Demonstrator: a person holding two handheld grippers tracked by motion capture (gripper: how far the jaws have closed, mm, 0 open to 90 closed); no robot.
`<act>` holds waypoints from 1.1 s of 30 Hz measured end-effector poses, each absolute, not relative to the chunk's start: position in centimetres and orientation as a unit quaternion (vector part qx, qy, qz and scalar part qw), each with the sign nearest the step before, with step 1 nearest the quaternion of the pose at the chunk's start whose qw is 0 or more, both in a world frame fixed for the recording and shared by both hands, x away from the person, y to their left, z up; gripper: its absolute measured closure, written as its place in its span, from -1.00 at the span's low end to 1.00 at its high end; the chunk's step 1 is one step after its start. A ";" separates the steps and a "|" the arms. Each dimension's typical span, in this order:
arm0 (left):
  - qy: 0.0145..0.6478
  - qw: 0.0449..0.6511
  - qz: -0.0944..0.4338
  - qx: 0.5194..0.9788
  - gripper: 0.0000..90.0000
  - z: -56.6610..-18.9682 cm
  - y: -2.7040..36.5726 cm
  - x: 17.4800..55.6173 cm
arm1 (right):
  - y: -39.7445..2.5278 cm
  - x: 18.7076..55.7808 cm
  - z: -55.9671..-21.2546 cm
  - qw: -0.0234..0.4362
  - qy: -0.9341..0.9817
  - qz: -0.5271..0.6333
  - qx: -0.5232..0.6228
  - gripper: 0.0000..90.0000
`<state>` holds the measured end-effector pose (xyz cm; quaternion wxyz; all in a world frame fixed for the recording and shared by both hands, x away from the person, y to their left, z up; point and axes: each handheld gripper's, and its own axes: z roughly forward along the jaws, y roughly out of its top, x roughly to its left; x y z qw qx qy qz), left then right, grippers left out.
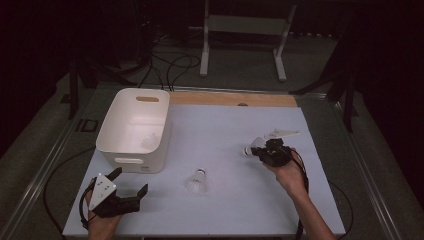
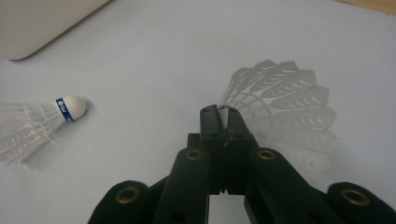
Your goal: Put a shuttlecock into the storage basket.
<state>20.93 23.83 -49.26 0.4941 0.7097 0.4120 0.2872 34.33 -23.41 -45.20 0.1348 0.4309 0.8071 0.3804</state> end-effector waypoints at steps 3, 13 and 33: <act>0.412 0.494 0.288 0.710 -1.00 -49.2 23.9 20.9 | -23.3 34.3 -45.0 0.137 0.808 0.381 0.428 0.98; 0.412 0.495 0.289 0.708 -1.00 -49.2 23.9 20.9 | -22.8 34.6 -44.3 0.141 0.808 0.384 0.424 0.98; 0.415 0.495 0.291 0.706 -1.00 -49.2 24.0 20.9 | -22.1 34.9 -43.2 0.150 0.808 0.391 0.415 0.98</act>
